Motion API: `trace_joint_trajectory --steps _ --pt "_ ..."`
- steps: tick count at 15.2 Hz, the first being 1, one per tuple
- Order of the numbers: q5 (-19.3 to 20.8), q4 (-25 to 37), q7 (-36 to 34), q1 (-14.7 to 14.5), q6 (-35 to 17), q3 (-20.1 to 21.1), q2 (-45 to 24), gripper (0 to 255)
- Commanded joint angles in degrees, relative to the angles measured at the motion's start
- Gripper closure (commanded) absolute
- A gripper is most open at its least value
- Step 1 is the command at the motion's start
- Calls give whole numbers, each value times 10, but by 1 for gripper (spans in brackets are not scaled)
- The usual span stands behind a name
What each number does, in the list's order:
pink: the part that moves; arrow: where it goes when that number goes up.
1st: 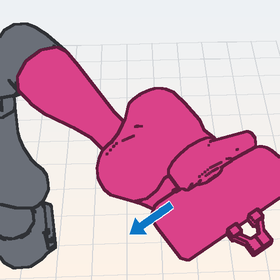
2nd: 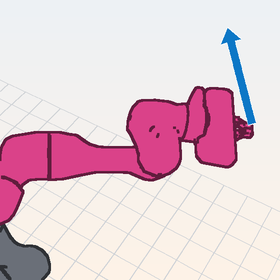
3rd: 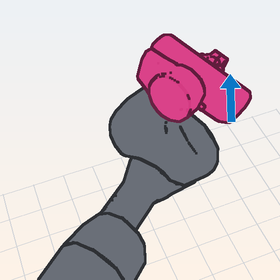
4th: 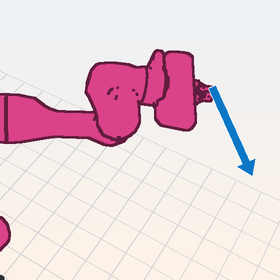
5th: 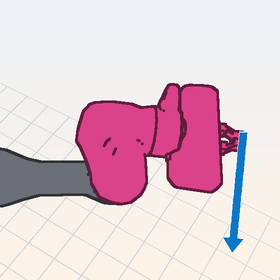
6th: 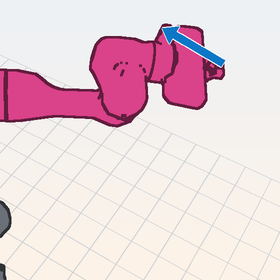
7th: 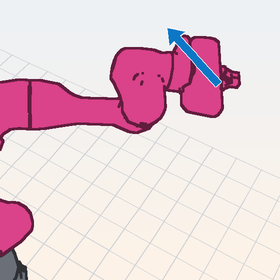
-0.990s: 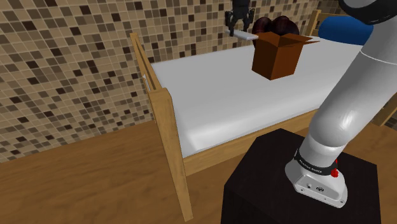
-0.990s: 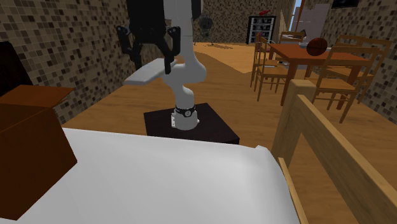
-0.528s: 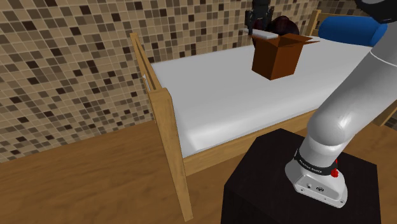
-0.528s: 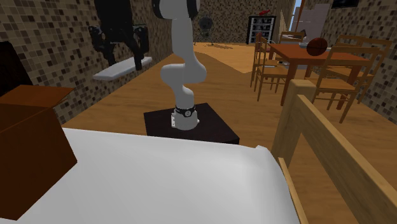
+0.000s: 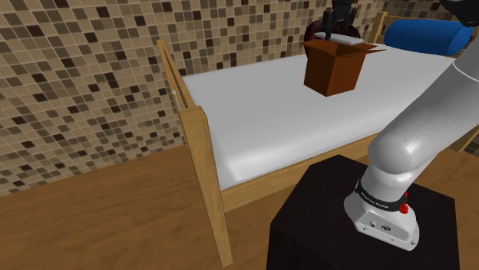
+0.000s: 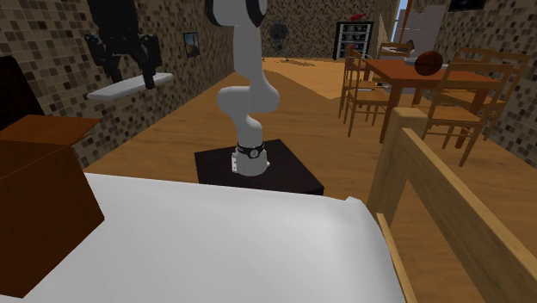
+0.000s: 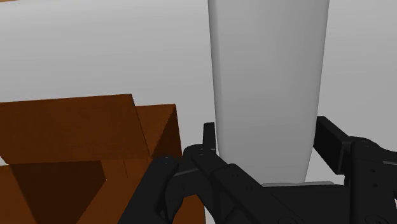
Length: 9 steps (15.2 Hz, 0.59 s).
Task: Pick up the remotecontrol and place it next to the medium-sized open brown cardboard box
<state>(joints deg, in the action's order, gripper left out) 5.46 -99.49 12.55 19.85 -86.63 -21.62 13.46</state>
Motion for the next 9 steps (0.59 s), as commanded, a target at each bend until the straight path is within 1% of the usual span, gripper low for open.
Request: trace_joint_trajectory --steps 1,5,9 --pt "3 7 30 10 2 -18 -3 255" --pt "8 16 84 30 3 -53 -8 255" --pt "12 -25 80 31 -29 -53 2 255"
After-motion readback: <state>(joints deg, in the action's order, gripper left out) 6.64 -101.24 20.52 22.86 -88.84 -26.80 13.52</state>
